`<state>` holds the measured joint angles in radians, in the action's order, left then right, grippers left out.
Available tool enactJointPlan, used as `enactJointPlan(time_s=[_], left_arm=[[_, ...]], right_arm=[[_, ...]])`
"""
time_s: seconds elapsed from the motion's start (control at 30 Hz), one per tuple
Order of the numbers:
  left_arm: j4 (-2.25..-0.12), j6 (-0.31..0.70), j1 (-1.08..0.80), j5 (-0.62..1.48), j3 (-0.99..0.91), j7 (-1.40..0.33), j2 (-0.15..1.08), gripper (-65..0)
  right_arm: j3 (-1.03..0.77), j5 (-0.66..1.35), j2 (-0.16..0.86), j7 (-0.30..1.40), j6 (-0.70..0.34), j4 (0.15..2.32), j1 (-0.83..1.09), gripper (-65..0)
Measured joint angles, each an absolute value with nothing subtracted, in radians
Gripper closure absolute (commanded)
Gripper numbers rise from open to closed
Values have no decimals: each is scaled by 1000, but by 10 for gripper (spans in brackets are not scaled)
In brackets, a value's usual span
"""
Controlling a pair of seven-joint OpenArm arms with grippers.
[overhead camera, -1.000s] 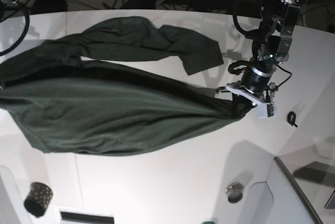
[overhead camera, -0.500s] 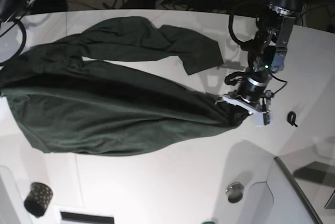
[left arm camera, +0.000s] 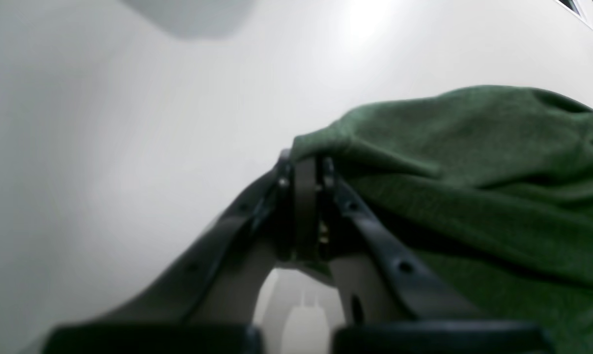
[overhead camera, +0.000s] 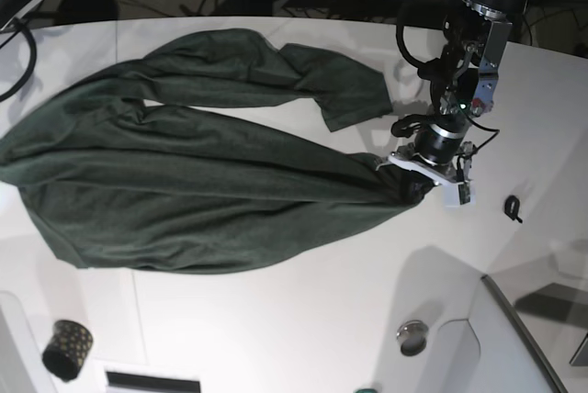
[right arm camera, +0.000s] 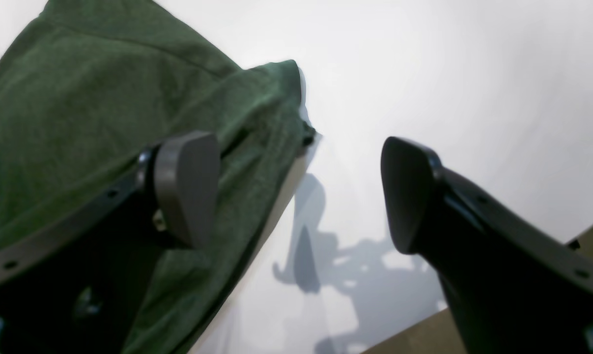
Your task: Layout the t-shirt on the table in an organized manner, then fold the t-shirt properly
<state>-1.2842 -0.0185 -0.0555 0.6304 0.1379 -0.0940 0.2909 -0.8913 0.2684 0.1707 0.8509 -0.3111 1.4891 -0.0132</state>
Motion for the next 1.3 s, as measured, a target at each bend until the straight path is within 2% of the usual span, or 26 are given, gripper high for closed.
enactJointPlan(time_s=[0.03, 0.1, 0.17, 0.23, 0.37, 0.57, 0.73, 0.8, 0.83, 0.97, 1.1, 1.3], left_arm=[[-1287, -18, -57, 630, 138, -95, 289, -13], [-1289, -16, -66, 633, 138, -97, 289, -142], [-1289, -20, -71, 634, 138, -99, 291, -270], [-1289, -18, -73, 636, 138, -96, 290, -378], [-1332, -19, -105, 636, 130, -98, 290, -477], [-1410, -20, -177, 635, 15, -94, 297, -484], [-1414, -11, -213, 633, 12, -97, 289, -482], [-1414, -12, -229, 632, 12, -97, 289, -482], [-1414, -12, -238, 632, 11, -95, 289, -481], [-1412, -14, -270, 633, 11, -95, 291, -481], [-1412, -11, -292, 633, 21, -95, 290, -481], [-1412, -12, -308, 632, 21, -96, 285, -481]], right_arm=[[-908, 272, 146, 855, -313, 1501, -4, -486], [-949, 266, 95, 856, -342, 1508, 2, -486], [-981, 269, 58, 865, -428, 1503, 12, -482], [-989, 263, 40, 863, -453, 1485, 14, -444], [-989, 269, 48, 846, -461, 1373, -9, -404], [-998, 263, 85, 825, -465, 1244, -41, -404], [-990, 266, 78, 783, -466, 1172, -52, -395], [-990, 262, 80, 782, -466, 1149, -57, -350], [-990, 265, 81, 780, -465, 1138, -59, -300], [-990, 262, 79, 783, -466, 1122, -57, -3], [-991, 265, 79, 782, -465, 1132, -37, -6], [-992, 262, 65, 786, -466, 1316, 45, -6]])
